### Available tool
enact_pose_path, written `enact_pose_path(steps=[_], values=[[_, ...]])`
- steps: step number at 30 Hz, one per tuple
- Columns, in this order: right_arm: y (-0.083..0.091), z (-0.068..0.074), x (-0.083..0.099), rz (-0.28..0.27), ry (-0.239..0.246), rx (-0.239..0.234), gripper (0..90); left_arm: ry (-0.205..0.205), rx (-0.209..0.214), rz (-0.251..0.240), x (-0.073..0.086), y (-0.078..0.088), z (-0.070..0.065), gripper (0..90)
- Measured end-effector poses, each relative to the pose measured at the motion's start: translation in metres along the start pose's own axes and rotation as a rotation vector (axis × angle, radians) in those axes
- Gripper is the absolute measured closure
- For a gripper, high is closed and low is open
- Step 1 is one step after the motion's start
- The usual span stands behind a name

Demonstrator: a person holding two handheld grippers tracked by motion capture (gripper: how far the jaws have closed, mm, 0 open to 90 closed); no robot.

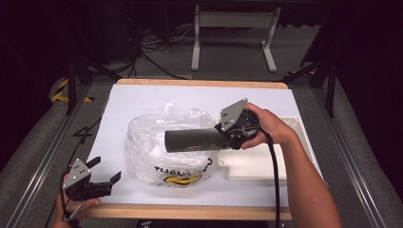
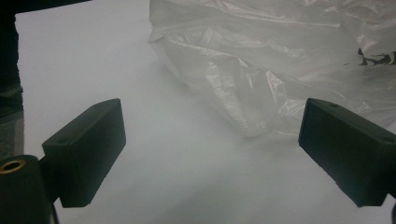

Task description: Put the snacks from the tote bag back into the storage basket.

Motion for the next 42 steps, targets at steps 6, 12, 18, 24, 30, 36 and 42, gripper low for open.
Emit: enact_pose_path(steps=[6,12,18,24,30,36,42], values=[[0.016,0.007,0.017,-0.011,-0.011,0.018,43.3,0.006,-0.001,0.003,0.000,-0.001,0.000,8.3],[0.032,0.013,0.033,-0.007,-0.034,0.045,43.3,0.002,-0.002,0.006,0.000,-0.001,0.000,8.3],[0.046,0.021,0.048,-0.019,-0.050,0.066,43.2,0.001,-0.001,0.007,0.001,-0.001,0.000,8.2],[0.056,0.028,0.062,-0.013,-0.069,0.076,43.2,-0.003,-0.002,0.011,0.001,-0.001,0.000,8.3],[0.064,0.033,0.074,-0.019,-0.081,0.083,43.3,-0.003,0.000,0.011,0.000,-0.001,0.000,8.3],[0.070,0.038,0.087,-0.011,-0.097,0.088,43.3,-0.005,-0.003,0.012,0.000,-0.002,0.000,8.3],[0.074,0.041,0.096,-0.007,-0.108,0.088,43.3,-0.007,-0.004,0.014,0.000,-0.002,0.000,8.2]])
Point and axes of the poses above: each handheld gripper's, and its own axes: y roughly backward along the jaws, x roughly out of its underside, z roughly to its left, the point moved 1 cm from there along -y, roughly forward along the jaws, and after that the axes turned 14 degrees about -x, right-handed, at the moved point
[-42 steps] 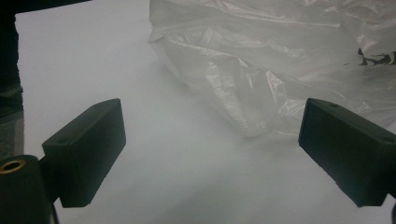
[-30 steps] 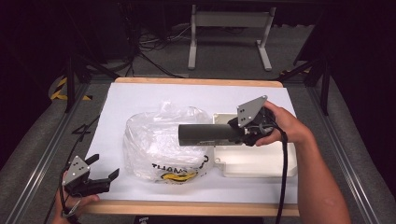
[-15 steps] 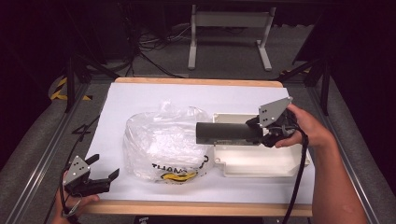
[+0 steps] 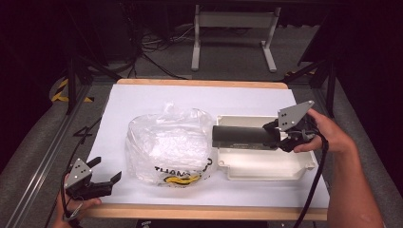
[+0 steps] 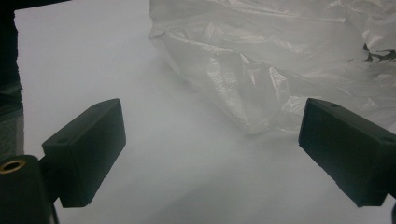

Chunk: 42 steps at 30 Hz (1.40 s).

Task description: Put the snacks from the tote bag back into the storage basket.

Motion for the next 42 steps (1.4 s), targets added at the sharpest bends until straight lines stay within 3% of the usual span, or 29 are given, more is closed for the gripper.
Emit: enact_pose_path(steps=[15,26,33,42], values=[[0.007,0.001,0.023,0.046,-0.043,0.003,43.2,0.001,-0.002,0.001,0.000,0.000,0.000,8.2],[0.003,-0.001,0.039,0.077,-0.079,-0.018,43.2,-0.003,0.001,0.006,0.000,-0.001,-0.001,8.2],[0.000,-0.003,0.041,0.073,-0.083,-0.024,43.2,-0.004,0.002,0.006,0.000,0.000,-0.001,8.2],[-0.011,-0.007,0.045,0.111,-0.093,-0.041,43.1,-0.005,0.002,0.004,-0.001,0.000,-0.001,8.2]])
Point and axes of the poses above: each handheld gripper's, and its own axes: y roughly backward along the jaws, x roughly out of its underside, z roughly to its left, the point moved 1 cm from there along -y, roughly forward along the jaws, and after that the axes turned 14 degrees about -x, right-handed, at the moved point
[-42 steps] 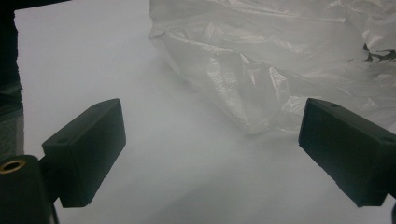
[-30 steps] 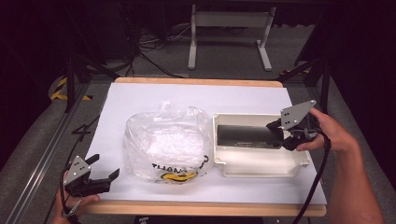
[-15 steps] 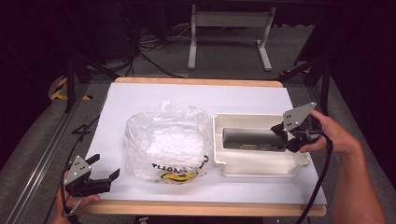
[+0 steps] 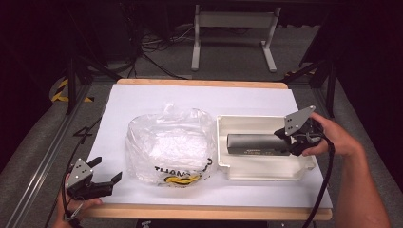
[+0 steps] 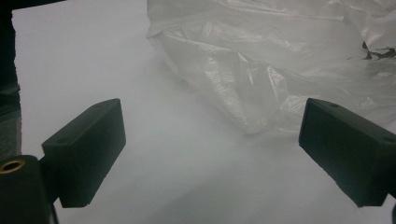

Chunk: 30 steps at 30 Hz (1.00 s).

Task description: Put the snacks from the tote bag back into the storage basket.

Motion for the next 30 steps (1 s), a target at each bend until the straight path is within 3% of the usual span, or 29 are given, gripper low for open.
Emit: enact_pose_path(steps=[12,22,30], values=[[-0.016,-0.009,0.003,0.057,-0.014,-0.026,43.1,0.001,0.005,0.005,0.000,-0.001,0.000,8.2],[-0.024,-0.016,0.005,0.041,-0.007,-0.061,42.9,0.000,0.002,0.009,0.001,-0.002,0.001,8.2],[-0.030,-0.018,0.011,0.085,-0.033,-0.074,42.8,0.000,0.002,0.010,0.001,-0.002,0.000,8.1]])
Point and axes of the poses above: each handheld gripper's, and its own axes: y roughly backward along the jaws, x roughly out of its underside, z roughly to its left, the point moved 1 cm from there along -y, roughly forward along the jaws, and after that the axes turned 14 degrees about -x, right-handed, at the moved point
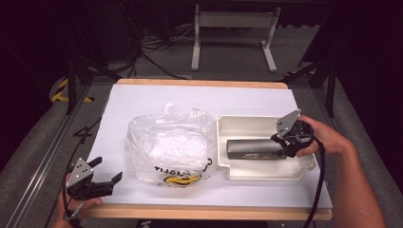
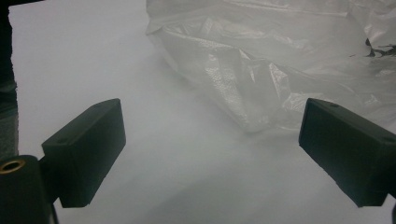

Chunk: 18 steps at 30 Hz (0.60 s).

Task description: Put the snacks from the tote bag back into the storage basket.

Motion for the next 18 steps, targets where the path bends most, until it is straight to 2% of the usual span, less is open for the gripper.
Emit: enact_pose_path(steps=[5,9,18], values=[[-0.002,-0.001,0.001,0.019,-0.004,-0.001,42.7,0.001,0.001,0.001,0.000,0.000,0.000,8.2],[-0.007,-0.002,0.002,0.055,-0.013,-0.001,42.7,-0.001,0.003,0.002,0.000,0.000,0.000,8.1],[-0.015,-0.004,0.005,0.080,-0.022,0.001,42.6,-0.003,0.002,0.004,0.000,0.000,0.000,8.1]])
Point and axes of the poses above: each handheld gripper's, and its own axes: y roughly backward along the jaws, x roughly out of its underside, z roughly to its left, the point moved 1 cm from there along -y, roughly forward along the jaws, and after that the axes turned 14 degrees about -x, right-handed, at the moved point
